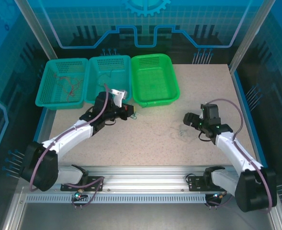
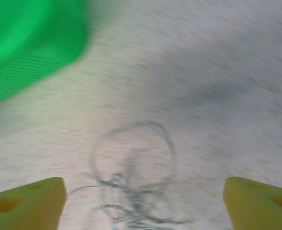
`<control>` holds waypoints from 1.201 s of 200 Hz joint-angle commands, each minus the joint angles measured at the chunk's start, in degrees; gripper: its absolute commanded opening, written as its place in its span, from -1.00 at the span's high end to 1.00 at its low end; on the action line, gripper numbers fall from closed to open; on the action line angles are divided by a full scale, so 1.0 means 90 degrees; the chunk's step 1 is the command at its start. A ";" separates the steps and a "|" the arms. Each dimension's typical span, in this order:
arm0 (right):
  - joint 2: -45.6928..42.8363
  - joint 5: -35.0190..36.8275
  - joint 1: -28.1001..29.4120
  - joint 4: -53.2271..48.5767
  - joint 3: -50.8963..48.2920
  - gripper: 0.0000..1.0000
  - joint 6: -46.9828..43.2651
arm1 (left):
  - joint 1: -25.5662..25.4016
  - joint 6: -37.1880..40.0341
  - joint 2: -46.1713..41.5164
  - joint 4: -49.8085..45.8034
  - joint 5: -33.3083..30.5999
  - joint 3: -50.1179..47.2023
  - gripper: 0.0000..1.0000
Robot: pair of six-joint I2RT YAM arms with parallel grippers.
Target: Untangle the cables
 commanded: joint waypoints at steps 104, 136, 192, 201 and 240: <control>0.2470 -0.3324 0.2191 0.3825 0.0631 -0.46 -0.1496 | -0.0369 -0.0291 0.0190 0.0949 0.1054 0.0274 1.00; 0.3053 -0.3485 0.2190 0.3859 0.0935 0.46 -0.1281 | -0.0360 -0.0447 0.0118 0.1186 0.1103 0.0196 0.98; 0.2249 -0.1834 0.1966 0.2946 0.0656 1.00 -0.0758 | -0.0186 -0.0124 -0.0094 -0.0368 -0.0630 0.0363 0.82; 0.2026 -0.1574 0.1854 0.2846 0.0501 1.00 -0.0656 | -0.0081 -0.0221 -0.0110 -0.0403 -0.0669 0.0295 0.84; 0.0990 -0.0893 0.1470 0.2322 0.0043 1.00 -0.0453 | 0.0187 -0.0429 -0.0184 -0.0228 -0.0626 -0.0026 1.00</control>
